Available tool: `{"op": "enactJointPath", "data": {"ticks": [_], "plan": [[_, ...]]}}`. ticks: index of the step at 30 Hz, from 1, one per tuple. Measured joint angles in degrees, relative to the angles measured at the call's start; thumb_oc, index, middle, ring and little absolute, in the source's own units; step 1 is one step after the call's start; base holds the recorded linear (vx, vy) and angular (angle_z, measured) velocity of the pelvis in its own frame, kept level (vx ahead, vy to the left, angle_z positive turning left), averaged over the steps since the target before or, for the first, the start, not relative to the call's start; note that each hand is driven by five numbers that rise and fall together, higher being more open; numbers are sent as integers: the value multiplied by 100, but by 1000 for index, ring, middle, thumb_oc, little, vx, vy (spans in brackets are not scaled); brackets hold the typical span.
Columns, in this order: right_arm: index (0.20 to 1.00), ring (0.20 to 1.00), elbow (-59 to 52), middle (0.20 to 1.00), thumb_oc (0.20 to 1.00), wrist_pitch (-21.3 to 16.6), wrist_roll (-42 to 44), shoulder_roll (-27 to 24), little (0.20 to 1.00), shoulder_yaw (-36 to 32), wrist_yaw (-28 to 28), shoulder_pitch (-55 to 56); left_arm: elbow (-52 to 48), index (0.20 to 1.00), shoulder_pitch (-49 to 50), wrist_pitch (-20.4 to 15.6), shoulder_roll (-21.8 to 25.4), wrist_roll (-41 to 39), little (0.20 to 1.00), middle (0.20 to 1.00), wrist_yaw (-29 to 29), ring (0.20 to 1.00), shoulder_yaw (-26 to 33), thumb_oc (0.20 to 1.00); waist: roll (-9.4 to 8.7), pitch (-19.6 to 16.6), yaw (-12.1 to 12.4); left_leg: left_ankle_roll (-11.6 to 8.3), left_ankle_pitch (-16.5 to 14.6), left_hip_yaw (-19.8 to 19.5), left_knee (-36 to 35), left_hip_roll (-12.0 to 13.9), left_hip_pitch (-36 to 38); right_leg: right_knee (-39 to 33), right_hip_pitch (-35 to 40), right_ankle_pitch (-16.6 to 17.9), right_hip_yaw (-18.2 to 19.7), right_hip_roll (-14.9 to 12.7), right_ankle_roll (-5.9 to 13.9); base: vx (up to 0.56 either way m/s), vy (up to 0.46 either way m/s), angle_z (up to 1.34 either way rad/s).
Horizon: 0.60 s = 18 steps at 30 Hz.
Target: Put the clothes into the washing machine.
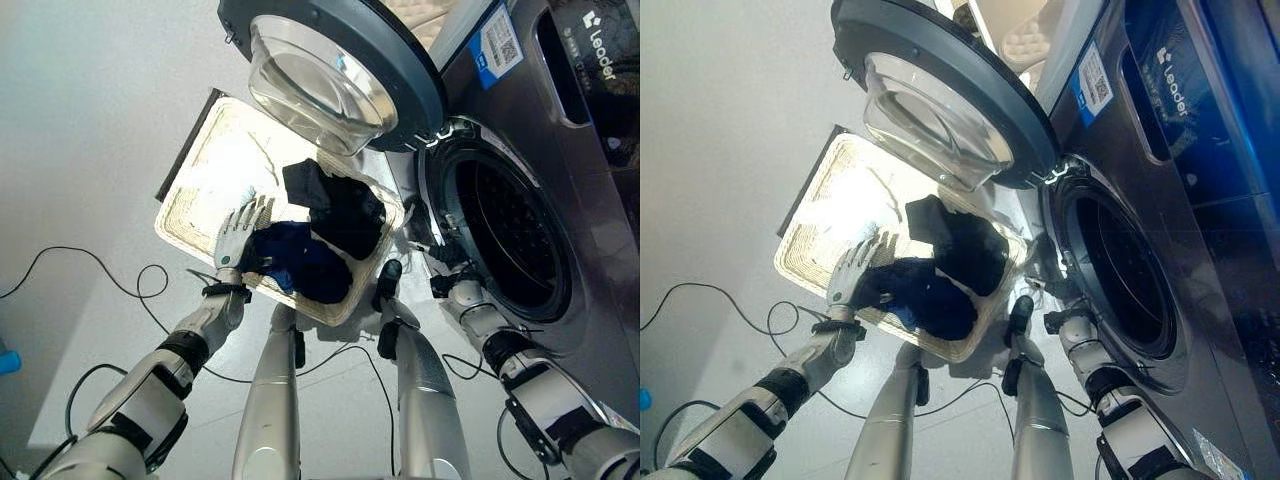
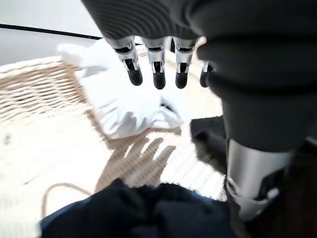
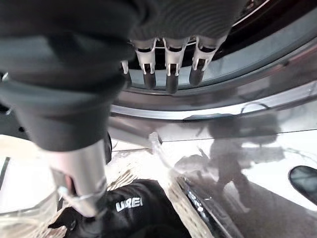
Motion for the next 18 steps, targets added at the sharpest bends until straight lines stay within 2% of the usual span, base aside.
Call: {"op": "enactJointPath", "data": {"ticks": [5,8,9,11,13,15,18], "plan": [[1000,1000,1,1000,1000,4,0,-13,1000,4,4,53,-143,1000,-159,-203,33,19,1000,1000,104,1000,-107,1000,2,0,11,0,0,16,-3,6,2,-1,-3,1,15,8,0,0,0,0],[1000,1000,1,1000,1000,4,0,-13,1000,4,4,48,-139,1000,-165,-204,29,160,1000,1000,124,1000,-107,1000,2,0,14,-2,-2,18,-5,13,2,-4,-5,1,15,15,0,5,14,0],[1000,1000,12,1000,1000,9,0,24,1000,38,7,45,-186,1000,-283,-199,-36,206,1000,1000,142,1000,-180,1000,-4,-5,-78,-10,-9,25,0,13,1,-26,-22,7,44,31,2,9,40,-1],[1000,1000,292,1000,1000,42,-16,141,1000,148,26,-182,-72,1000,-913,-79,-30,293,1000,1000,-64,1000,-1088,1000,-33,-21,-104,8,-4,153,-3,-8,-42,-38,-118,74,187,35,35,-1,10,-22],[1000,1000,274,1000,1000,106,-17,283,1000,229,40,-375,-167,1000,-1317,-86,-170,668,1000,1000,-292,1000,-1121,1000,-18,-14,-246,39,-10,341,-5,-9,-120,-201,-235,206,333,55,79,4,-3,-37],[1000,1000,246,1000,1000,122,-16,316,1000,262,38,-355,-116,1000,-1421,-64,-265,670,1000,1000,-378,1000,-1114,1000,-19,-14,-390,22,-26,340,-4,28,-124,-248,-232,216,348,107,85,5,-2,-15],[1000,1000,261,1000,1000,170,-15,243,1000,260,34,-292,82,1000,-1451,-19,-308,670,1000,1000,-428,1000,-1116,1000,-18,-14,-437,-27,-60,344,3,140,-122,-293,-230,244,354,212,42,0,-2,-13]]}}
